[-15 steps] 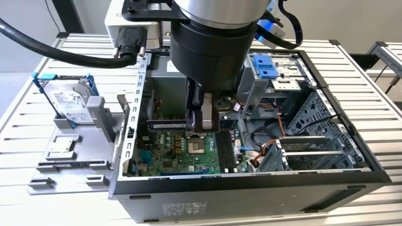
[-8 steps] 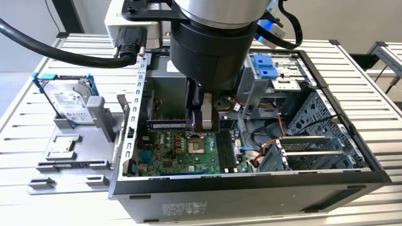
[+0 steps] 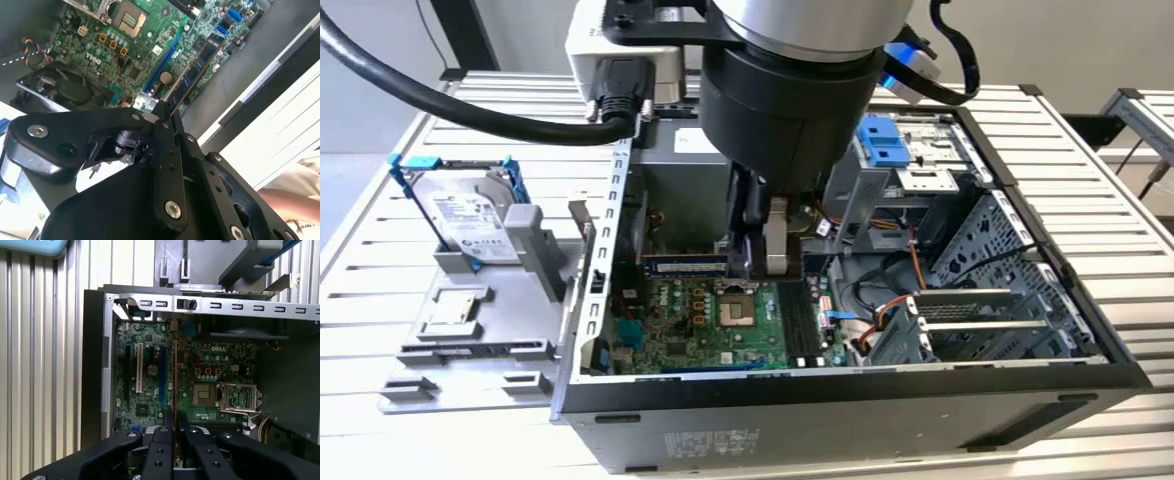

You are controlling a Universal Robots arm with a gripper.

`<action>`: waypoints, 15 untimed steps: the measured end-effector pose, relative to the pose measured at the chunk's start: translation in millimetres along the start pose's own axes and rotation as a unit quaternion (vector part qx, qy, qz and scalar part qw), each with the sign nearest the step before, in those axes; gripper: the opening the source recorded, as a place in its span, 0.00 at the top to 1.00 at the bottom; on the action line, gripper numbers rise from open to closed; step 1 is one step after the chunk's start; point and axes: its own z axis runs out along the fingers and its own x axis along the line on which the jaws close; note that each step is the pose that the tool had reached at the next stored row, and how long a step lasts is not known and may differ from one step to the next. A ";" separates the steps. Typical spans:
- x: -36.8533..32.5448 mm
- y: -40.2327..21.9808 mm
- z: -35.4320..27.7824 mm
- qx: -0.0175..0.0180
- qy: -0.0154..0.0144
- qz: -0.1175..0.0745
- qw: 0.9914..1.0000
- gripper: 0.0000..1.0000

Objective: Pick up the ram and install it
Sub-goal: 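Pick up the ram and move it above insertion slot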

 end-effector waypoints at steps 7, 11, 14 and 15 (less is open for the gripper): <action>0.4 -32.5 -1.7 0.000 0.000 0.000 1.000 1.00; -0.4 -51.8 -2.8 0.000 0.000 0.000 1.000 1.00; -6.5 -61.8 -2.9 0.000 0.000 0.000 1.000 1.00; -9.2 -63.4 -2.9 0.000 0.000 0.000 1.000 1.00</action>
